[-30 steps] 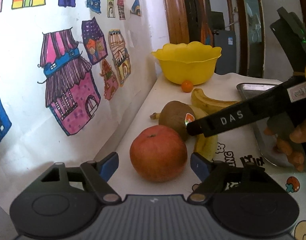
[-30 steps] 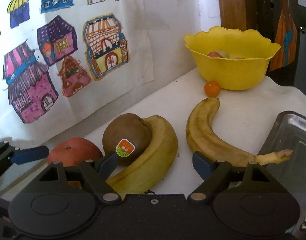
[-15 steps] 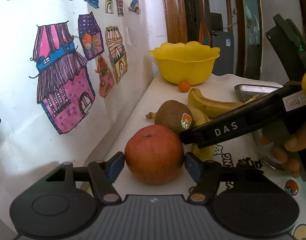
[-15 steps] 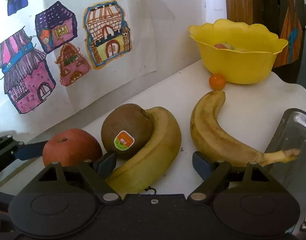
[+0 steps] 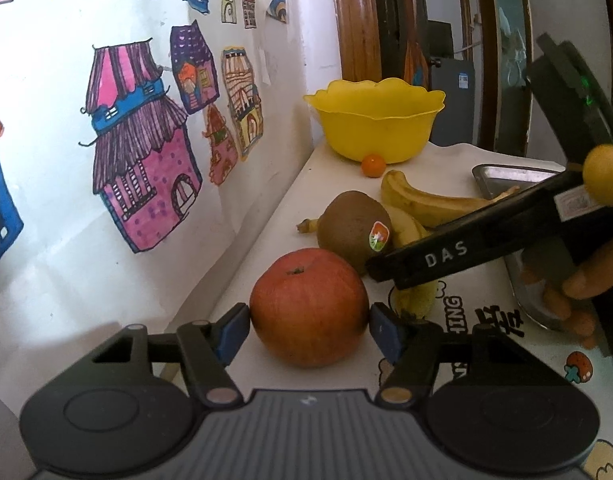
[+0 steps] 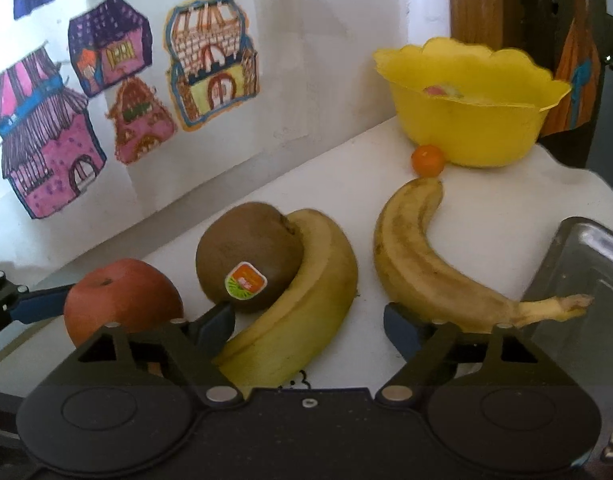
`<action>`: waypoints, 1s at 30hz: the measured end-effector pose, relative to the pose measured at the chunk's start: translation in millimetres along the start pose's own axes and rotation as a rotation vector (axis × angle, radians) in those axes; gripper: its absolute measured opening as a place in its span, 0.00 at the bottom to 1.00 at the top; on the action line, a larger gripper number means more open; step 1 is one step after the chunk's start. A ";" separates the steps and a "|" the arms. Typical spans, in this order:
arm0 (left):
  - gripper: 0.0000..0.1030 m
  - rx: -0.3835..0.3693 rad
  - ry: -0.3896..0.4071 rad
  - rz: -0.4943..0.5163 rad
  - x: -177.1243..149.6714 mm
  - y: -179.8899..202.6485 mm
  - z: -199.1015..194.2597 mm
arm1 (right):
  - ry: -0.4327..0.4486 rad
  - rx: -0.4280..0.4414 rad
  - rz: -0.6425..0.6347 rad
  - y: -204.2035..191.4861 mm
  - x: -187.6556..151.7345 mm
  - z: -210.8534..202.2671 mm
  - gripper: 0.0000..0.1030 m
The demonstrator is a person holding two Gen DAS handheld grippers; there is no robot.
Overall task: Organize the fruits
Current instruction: 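Close left gripper on the red apple while right gripper closes on the brown kiwi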
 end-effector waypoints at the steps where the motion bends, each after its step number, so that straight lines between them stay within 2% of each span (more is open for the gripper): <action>1: 0.68 0.000 -0.002 -0.003 -0.1 -0.5 -0.9 | 0.000 -0.002 -0.012 -1.4 -0.2 0.7 0.82; 3: 0.68 0.000 -0.004 -0.005 -1.5 -1.5 -3.7 | 0.005 0.013 -0.017 -4.2 -1.2 -1.5 0.74; 4: 0.68 0.000 -0.004 -0.004 -2.3 -1.9 -4.8 | 0.007 0.024 -0.016 -6.3 -1.9 -2.9 0.66; 5: 0.68 0.001 -0.005 -0.004 -3.4 -2.2 -6.8 | 0.009 0.012 -0.018 -8.4 -2.9 -3.7 0.65; 17: 0.68 -0.005 -0.012 -0.019 -23.0 -7.9 -38.7 | -0.003 0.020 -0.026 -23.4 -20.6 -23.3 0.60; 30: 0.68 -0.023 0.002 -0.006 -57.9 -15.1 -90.5 | -0.031 0.103 -0.060 -56.4 -80.2 -87.8 0.58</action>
Point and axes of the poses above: each gripper's, at about its wrist camera, not at the fingertips, and z roughly the way its jaws point, y to its right, x to its top, the point moved 2 cm from there along z, roughly the way its jaws point, and after that the axes turned 3 degrees about x, right-handed, at the moved point
